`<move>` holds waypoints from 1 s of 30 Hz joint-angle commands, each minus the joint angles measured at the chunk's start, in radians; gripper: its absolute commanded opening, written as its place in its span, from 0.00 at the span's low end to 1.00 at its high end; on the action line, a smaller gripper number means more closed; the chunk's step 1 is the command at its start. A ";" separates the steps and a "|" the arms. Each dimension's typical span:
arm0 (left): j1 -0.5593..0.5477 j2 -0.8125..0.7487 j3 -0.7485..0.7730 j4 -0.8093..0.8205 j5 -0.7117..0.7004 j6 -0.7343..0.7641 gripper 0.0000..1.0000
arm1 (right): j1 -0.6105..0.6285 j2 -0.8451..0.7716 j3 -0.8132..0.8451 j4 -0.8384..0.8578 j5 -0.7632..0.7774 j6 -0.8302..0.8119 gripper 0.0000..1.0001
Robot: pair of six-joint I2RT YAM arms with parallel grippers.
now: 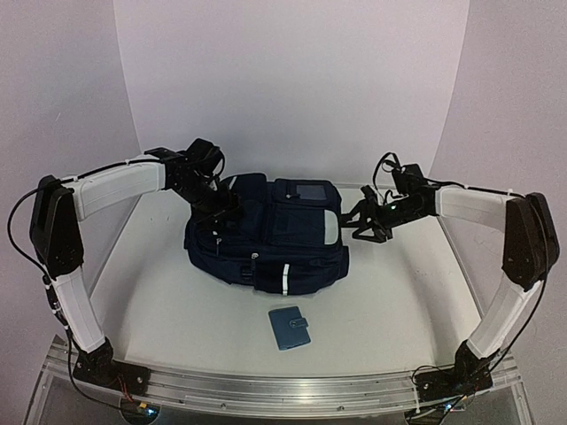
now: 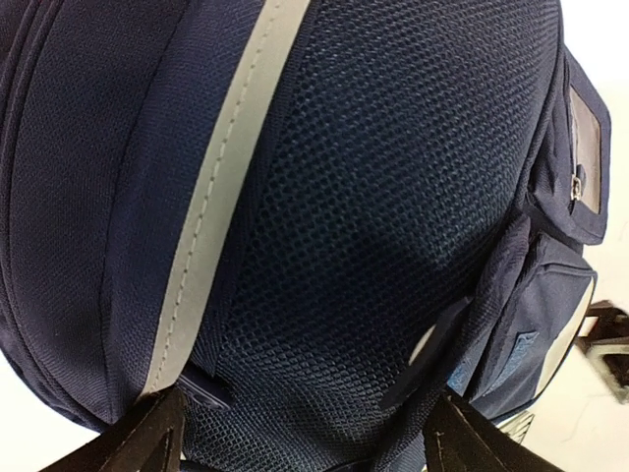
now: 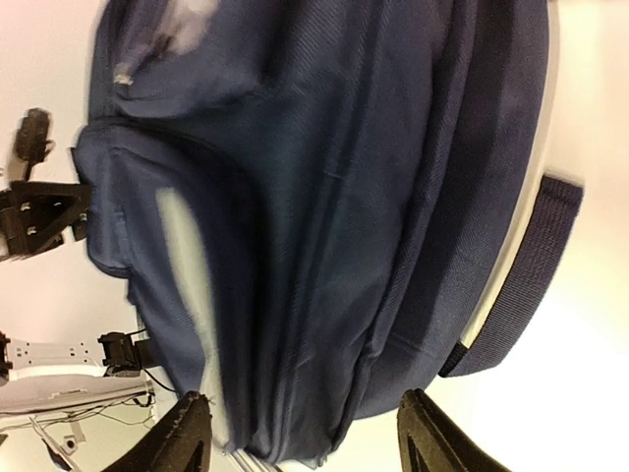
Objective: Pack the student bag
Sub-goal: Adjust the student bag at the center of the board.
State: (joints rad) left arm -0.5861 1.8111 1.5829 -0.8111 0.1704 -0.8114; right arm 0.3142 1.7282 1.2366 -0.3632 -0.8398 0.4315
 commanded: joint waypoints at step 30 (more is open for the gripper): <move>-0.458 -0.286 -0.167 -0.045 -0.055 0.320 0.78 | 0.071 -0.255 -0.170 -0.283 -0.018 -0.315 0.62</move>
State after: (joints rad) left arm -0.9702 1.5014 1.4163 -0.8181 0.1172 -0.5699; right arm 0.3816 1.5073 1.0963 -0.6092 -0.8593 0.1473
